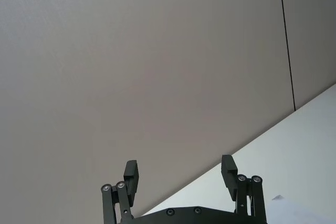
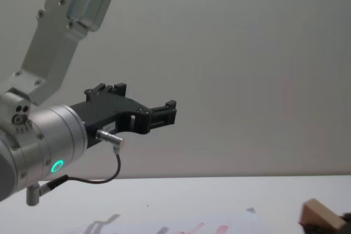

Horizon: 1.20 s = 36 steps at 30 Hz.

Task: Use the one hand to pick up the stamp and affix it onto the A4 paper.

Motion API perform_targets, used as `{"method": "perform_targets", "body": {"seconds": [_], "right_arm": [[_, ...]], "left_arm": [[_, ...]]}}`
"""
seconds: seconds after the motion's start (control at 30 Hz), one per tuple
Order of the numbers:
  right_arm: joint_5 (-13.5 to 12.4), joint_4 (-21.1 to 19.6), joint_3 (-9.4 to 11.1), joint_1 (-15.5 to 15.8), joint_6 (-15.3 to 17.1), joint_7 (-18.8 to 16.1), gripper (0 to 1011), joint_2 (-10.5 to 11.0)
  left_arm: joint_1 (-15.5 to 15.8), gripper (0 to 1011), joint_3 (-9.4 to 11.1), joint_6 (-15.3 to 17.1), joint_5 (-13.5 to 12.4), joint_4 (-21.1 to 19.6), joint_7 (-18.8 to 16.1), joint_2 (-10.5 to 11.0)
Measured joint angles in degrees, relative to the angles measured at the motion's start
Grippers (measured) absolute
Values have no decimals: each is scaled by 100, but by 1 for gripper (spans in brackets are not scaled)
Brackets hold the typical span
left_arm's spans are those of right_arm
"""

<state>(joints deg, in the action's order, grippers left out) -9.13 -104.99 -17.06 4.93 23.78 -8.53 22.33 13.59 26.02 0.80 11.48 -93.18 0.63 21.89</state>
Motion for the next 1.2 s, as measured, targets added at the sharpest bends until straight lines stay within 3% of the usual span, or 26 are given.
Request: {"method": "perform_targets", "body": {"seconds": [0.5, 1.2], "right_arm": [[-325, -276, 296, 439, 455, 1061, 219, 208], [-269, -236, 423, 425, 618, 1229, 219, 198]], "left_arm": [[0, 1001, 0, 0, 0, 0, 0, 0], [0, 1001, 0, 0, 0, 0, 0, 0]]}}
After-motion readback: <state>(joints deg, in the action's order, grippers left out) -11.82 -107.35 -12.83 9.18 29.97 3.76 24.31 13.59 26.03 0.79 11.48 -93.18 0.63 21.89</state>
